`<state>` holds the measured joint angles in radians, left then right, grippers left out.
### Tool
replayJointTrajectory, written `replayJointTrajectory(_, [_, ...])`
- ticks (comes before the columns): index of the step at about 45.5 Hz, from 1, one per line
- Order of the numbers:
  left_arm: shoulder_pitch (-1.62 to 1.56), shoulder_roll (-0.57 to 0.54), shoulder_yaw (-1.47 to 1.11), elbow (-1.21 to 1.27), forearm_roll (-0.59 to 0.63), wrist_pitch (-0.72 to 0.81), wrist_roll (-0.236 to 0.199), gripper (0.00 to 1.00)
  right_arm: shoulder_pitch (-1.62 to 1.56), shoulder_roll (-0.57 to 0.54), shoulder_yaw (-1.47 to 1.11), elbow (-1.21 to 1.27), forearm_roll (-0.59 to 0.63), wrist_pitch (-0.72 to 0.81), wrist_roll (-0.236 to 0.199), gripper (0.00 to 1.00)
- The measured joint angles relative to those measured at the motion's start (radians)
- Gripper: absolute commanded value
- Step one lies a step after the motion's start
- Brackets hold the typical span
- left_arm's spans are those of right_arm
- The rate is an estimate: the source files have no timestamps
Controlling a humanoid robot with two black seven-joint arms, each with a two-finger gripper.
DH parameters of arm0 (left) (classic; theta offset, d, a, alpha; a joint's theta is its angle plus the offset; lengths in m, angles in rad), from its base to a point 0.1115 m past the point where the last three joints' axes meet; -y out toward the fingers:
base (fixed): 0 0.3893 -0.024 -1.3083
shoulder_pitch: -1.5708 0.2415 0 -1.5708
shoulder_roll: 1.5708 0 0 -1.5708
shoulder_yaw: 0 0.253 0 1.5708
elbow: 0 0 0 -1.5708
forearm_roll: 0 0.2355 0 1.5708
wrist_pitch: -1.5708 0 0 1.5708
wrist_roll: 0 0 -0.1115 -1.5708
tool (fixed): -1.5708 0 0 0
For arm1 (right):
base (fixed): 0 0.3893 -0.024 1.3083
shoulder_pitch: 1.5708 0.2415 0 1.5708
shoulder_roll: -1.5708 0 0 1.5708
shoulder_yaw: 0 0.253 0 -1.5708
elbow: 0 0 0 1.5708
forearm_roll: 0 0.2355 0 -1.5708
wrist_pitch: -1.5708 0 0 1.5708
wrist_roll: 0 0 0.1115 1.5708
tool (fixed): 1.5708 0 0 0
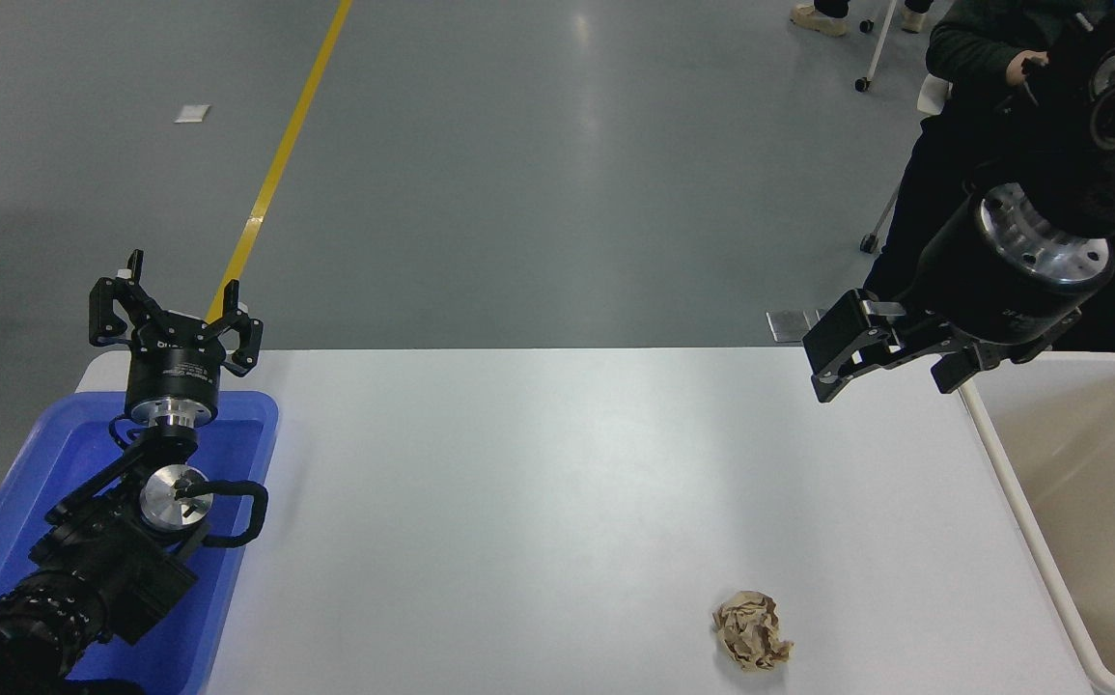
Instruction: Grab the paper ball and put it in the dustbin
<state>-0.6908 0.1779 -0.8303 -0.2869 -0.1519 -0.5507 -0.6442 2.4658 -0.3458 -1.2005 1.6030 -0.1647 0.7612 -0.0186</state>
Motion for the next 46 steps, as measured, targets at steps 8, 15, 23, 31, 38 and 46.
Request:
replayJointTrajectory(8, [0.0,0.0,0.0,0.0,0.0,0.0,0.0,0.99,0.001,-0.005,0.0,0.0,-0.001,0.001,0.0,1.0])
replayJointTrajectory(15, [0.0,0.0,0.0,0.0,0.0,0.0,0.001,0.99,0.002,-0.013,0.003,0.0,-0.002,0.003,0.0,1.0])
replayJointTrajectory(23, [0.0,0.0,0.0,0.0,0.0,0.0,0.001,0.99,0.003,-0.018,0.004,0.0,-0.002,0.003,0.0,1.0])
replayJointTrajectory(31, [0.0,0.0,0.0,0.0,0.0,0.0,0.001,0.99,0.001,-0.023,0.003,0.002,-0.002,0.002,0.0,1.0])
replayJointTrajectory(38, [0.0,0.0,0.0,0.0,0.0,0.0,0.0,0.99,-0.004,-0.025,0.003,0.002,-0.001,-0.004,0.0,1.0])
replayJointTrajectory(46, [0.0,0.0,0.0,0.0,0.0,0.0,0.0,0.99,-0.061,-0.038,0.012,0.003,-0.001,-0.037,0.0,1.0])
